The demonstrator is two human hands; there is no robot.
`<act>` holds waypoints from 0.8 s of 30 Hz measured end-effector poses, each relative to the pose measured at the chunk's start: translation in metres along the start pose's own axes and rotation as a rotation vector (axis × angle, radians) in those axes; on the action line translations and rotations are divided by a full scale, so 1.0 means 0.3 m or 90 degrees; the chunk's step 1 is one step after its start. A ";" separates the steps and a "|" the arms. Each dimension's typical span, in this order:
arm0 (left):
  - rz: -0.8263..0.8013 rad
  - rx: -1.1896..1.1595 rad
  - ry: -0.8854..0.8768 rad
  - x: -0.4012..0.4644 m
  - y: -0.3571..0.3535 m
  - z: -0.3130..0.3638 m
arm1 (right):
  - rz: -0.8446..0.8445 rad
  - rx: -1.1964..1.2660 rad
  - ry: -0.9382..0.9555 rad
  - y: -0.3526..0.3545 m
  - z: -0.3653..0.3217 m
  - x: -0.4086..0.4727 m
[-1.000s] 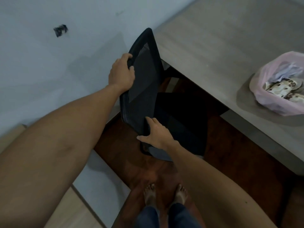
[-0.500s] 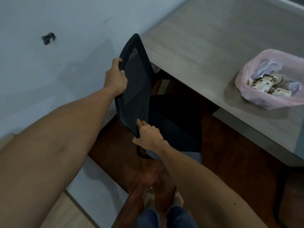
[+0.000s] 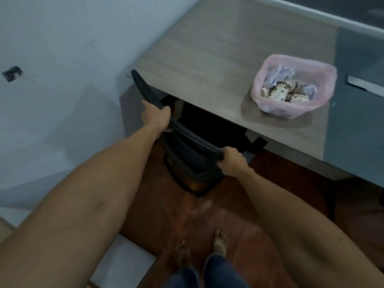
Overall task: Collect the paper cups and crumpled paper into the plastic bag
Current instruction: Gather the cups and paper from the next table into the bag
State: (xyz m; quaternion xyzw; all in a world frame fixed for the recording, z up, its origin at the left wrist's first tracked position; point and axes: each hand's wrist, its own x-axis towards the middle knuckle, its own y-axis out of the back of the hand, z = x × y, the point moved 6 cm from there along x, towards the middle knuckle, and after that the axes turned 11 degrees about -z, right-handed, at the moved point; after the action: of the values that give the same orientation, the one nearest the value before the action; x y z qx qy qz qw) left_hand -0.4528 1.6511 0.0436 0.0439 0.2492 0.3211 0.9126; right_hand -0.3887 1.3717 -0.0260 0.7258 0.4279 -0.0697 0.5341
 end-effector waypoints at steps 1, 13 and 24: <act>-0.013 -0.034 0.014 -0.005 -0.046 0.006 | 0.045 0.029 -0.038 0.039 0.056 -0.019; -0.029 -0.178 0.096 0.021 -0.316 0.093 | 0.360 0.074 -0.017 0.304 0.265 -0.188; -0.021 -0.202 0.091 0.117 -0.392 0.151 | 0.275 -0.027 -0.147 0.460 0.310 -0.063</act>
State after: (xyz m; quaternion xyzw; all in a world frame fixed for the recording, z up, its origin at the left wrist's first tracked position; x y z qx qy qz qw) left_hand -0.3411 1.5833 0.0399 -0.1275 0.2602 0.3440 0.8932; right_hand -0.2713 1.2749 0.0444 0.7762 0.2002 -0.0270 0.5972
